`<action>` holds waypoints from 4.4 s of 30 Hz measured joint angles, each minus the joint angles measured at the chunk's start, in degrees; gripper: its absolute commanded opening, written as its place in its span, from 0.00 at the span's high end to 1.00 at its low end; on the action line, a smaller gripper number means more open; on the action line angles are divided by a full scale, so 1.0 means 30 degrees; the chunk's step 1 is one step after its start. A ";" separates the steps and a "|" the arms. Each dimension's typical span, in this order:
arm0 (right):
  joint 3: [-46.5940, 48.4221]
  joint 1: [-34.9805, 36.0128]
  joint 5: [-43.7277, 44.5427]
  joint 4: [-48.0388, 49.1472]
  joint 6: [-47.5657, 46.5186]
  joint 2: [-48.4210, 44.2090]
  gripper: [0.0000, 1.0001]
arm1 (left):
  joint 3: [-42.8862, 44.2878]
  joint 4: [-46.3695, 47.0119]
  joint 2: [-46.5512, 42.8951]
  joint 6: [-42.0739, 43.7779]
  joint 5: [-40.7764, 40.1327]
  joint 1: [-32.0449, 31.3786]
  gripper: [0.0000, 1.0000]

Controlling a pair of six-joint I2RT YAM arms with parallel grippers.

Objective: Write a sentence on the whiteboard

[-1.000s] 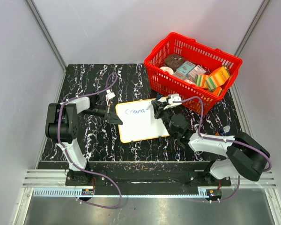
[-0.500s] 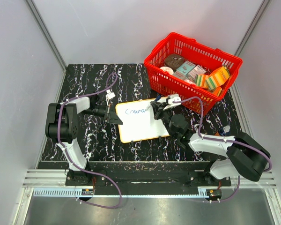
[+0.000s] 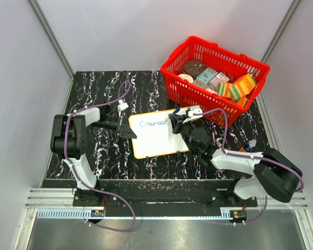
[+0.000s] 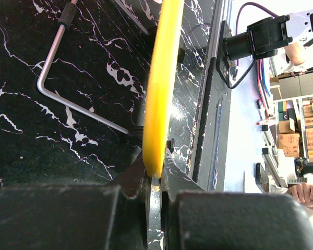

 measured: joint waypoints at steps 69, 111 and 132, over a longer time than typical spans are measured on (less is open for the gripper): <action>-0.1064 -0.0124 0.0044 0.0576 0.0670 -0.0350 1.00 | 0.0080 -0.0080 0.0044 -0.0007 -0.0022 -0.0022 1.00; -0.1428 -0.1413 -0.2062 0.0459 0.0517 -0.2586 1.00 | 0.0102 -0.0087 0.0044 0.0007 -0.0029 -0.0036 1.00; -0.0940 -0.2149 -0.2302 0.0743 0.1246 -0.0663 1.00 | 0.0168 -0.0299 0.0073 0.0255 -0.0022 -0.0036 1.00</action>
